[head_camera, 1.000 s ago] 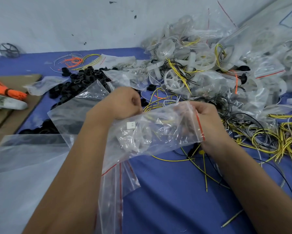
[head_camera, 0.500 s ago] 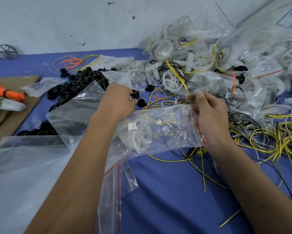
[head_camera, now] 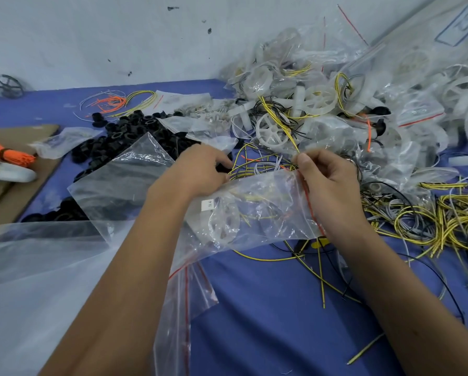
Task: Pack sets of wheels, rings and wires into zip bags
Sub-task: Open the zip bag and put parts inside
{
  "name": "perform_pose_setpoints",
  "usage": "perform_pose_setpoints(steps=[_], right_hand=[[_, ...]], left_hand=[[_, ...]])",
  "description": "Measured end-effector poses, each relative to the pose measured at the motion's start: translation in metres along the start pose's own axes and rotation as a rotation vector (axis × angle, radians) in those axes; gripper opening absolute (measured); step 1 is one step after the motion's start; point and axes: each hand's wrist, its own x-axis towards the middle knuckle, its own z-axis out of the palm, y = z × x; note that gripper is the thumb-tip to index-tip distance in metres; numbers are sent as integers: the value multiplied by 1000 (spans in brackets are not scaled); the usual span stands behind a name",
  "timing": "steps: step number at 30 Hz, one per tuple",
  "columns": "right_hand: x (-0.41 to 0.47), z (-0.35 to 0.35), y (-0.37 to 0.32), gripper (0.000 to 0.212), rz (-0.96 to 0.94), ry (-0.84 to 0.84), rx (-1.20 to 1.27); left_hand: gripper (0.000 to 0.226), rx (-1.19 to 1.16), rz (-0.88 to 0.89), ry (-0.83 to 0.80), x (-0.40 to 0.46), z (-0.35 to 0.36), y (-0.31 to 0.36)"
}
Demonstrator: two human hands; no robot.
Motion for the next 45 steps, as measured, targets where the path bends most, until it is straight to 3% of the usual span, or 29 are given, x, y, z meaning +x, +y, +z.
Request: perform_pose_setpoints(steps=[4, 8, 13, 17, 20, 22, 24, 27, 29, 32, 33, 37, 42, 45], right_hand=[[-3, 2, 2, 23, -8, -95, -37], [-3, 0, 1, 25, -11, -109, -34], [2, -7, -4, 18, -1, -49, 23], [5, -17, -6, 16, 37, -111, 168], [8, -25, -6, 39, 173, -195, 345], [10, -30, -6, 32, 182, -242, 412], [9, -32, -7, 21, 158, -214, 394], [10, -32, -6, 9, 112, -15, 334], [10, -31, -7, 9, 54, 85, 284], [10, -32, -6, 4, 22, 148, 221], [10, -32, -6, 4, 28, 162, 225], [12, -31, -4, 40, 109, 311, 258], [16, -36, -2, 40, 152, 341, 277], [14, -35, -5, 33, 176, 281, 295]], left_hand=[[17, 42, -59, 25, 5, 3, -4], [26, -38, -58, 152, 5, 0, -3], [15, -443, 92, 355, 0, -9, 16], [35, -822, 198, 269, -9, -3, 45], [43, -1003, 158, 204, -14, 12, 66], [40, -1061, 123, 168, -16, 21, 74], [33, -1006, 128, 178, -16, 26, 78], [20, -744, 218, 216, -15, 28, 80], [20, -610, 313, 84, -13, 27, 75], [42, -482, 379, -132, -14, 24, 64], [46, -460, 383, -145, -14, 24, 61], [48, -344, 404, -165, -12, 25, 58], [79, -137, 482, -228, -13, 26, 63], [50, -176, 502, -153, -12, 19, 61]])
